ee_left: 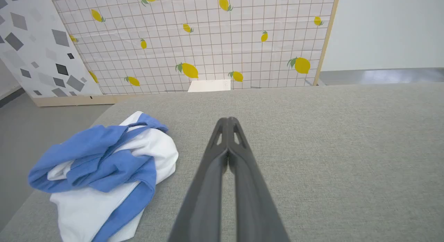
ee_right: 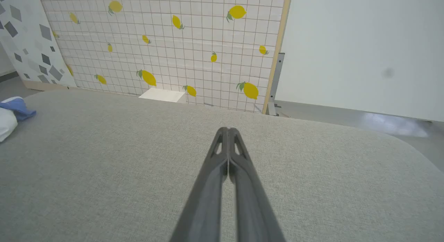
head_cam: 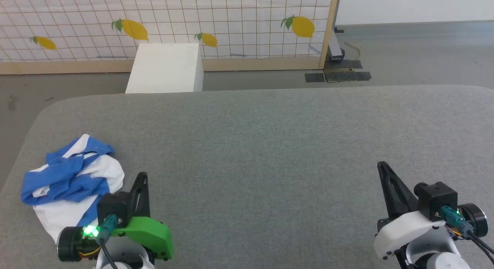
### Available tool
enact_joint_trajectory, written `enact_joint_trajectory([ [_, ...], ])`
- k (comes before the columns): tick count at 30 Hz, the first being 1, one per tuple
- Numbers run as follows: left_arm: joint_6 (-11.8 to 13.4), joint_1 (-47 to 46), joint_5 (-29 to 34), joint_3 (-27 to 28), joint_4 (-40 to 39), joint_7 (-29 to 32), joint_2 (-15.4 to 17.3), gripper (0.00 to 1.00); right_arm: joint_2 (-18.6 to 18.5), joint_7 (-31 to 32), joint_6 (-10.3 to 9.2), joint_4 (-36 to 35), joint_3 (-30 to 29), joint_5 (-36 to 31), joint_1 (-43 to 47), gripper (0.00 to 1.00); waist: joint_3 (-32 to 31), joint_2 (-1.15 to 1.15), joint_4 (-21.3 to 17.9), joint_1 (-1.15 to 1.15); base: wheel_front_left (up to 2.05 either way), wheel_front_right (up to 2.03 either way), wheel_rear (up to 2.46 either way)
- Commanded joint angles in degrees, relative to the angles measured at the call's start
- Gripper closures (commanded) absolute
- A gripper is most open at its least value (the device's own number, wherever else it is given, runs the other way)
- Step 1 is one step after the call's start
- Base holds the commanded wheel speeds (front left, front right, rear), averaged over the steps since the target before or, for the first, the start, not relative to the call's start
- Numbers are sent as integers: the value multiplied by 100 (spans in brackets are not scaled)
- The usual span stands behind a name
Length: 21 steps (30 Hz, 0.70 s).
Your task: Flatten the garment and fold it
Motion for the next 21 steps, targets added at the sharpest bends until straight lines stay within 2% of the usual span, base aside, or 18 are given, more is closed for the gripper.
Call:
enact_joint_trajectory([
  [1, -6, -87, 74, 19, 15, 8, -22, 100, 3, -1, -9, 8, 10, -36, -90, 100, 0, 0, 0, 0, 0, 0, 0],
  [21, -6, -87, 74, 19, 15, 8, -22, 100, 3, -1, -9, 8, 10, -36, -90, 100, 0, 0, 0, 0, 0, 0, 0],
])
